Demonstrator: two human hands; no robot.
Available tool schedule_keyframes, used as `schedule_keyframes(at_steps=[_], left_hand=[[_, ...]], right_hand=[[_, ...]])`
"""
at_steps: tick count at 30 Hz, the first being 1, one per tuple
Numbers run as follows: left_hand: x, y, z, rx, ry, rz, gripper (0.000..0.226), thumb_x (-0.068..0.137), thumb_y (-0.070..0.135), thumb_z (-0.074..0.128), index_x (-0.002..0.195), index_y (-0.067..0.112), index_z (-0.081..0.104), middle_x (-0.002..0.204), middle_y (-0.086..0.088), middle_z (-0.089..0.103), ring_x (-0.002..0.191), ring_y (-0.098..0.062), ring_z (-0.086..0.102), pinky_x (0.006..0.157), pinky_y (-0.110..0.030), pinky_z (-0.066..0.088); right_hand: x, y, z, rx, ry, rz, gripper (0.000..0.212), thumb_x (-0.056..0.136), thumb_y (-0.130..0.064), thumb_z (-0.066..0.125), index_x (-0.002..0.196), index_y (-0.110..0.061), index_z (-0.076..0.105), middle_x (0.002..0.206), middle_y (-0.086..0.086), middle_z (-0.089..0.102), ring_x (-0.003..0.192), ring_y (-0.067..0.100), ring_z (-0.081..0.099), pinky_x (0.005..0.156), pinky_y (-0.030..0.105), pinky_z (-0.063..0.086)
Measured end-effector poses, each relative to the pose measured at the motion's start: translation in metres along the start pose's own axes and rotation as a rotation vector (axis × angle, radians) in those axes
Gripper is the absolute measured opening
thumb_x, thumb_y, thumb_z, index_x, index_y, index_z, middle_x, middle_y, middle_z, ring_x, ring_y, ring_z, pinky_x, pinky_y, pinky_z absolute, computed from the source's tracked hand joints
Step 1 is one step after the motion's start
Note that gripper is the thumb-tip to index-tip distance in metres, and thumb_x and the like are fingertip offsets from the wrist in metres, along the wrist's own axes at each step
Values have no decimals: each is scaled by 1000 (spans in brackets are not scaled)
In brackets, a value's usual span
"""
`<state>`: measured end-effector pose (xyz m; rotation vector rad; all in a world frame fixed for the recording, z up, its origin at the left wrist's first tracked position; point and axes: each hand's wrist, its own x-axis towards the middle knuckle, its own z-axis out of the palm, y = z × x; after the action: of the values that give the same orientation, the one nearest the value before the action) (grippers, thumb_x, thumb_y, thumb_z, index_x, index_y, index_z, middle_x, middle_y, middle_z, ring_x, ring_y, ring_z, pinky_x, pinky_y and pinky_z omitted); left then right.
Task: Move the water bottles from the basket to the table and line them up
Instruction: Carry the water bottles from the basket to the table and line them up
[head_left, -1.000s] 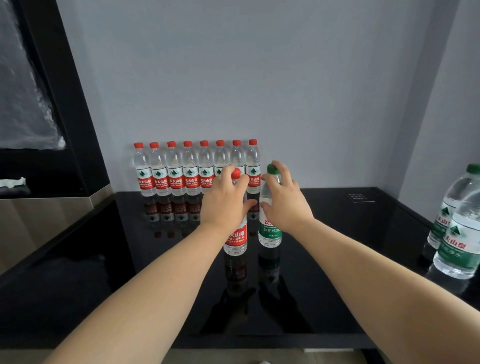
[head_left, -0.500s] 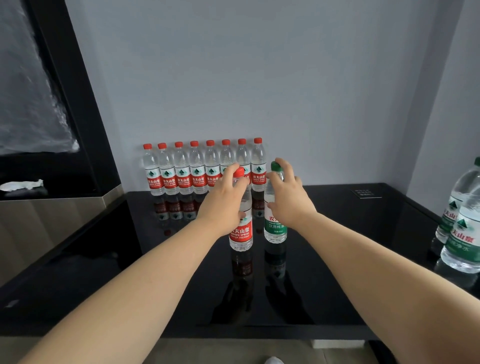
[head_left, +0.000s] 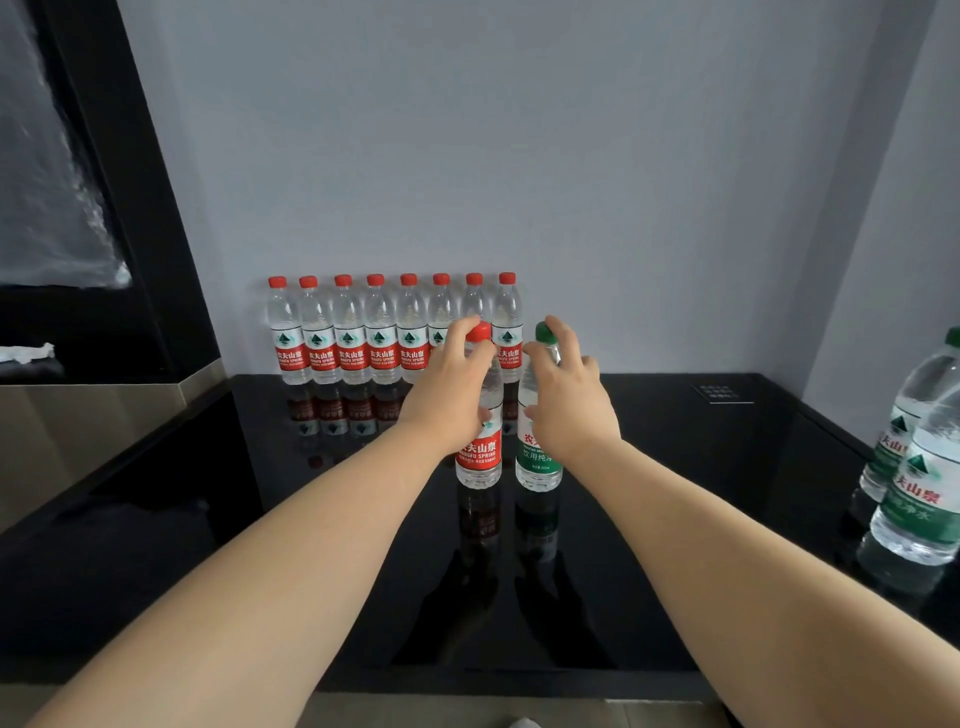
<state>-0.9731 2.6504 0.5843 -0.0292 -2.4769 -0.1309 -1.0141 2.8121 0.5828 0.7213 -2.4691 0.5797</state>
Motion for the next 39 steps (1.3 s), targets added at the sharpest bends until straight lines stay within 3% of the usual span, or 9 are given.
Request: schedule_keyframes(at_steps=[5, 8, 20, 25, 30, 39], left_hand=[[10, 0, 9, -17, 10, 12, 79, 72, 13, 91, 138, 16, 48, 161, 1, 13, 131, -26, 48, 91, -37, 57], [17, 1, 13, -23, 5, 25, 80, 73, 15, 91, 139, 14, 47, 161, 1, 14, 131, -26, 49, 89, -36, 56], [54, 3, 44, -75, 13, 56, 84, 71, 9, 92, 141, 16, 47, 163, 1, 15, 133, -29, 50, 92, -38, 58], [75, 8, 59, -106, 16, 59, 80, 72, 2, 88, 140, 15, 47, 163, 3, 13, 131, -29, 52, 85, -36, 59], [98, 10, 80, -115, 8, 66, 80, 72, -1, 86, 141, 15, 47, 164, 1, 12, 138, -29, 45, 93, -39, 57], [146, 8, 119, -126, 17, 95, 84, 69, -1, 88, 141, 15, 46, 163, 0, 15, 136, -27, 49, 100, -35, 53]], right_hand=[[3, 0, 3, -33, 0, 8, 86, 83, -1, 78, 152, -23, 32, 168, -8, -6, 132, 36, 41, 79, 37, 58], [6, -1, 9, -45, 2, 11, 83, 83, 1, 77, 151, -21, 33, 168, -6, -8, 129, 35, 42, 74, 35, 56], [36, 40, 24, -59, 37, -53, 79, 87, -5, 78, 151, -19, 35, 166, -9, -8, 136, 33, 39, 85, 39, 59], [56, 59, 34, -51, 43, -57, 80, 86, -3, 77, 151, -20, 35, 167, -9, -7, 139, 33, 38, 90, 40, 58], [78, 83, 44, -29, 48, -60, 79, 87, -5, 79, 151, -21, 36, 167, -10, -7, 140, 34, 39, 96, 42, 56], [120, 121, 66, 16, 52, -59, 81, 84, 4, 76, 150, -21, 36, 167, -12, -10, 135, 33, 41, 85, 33, 52]])
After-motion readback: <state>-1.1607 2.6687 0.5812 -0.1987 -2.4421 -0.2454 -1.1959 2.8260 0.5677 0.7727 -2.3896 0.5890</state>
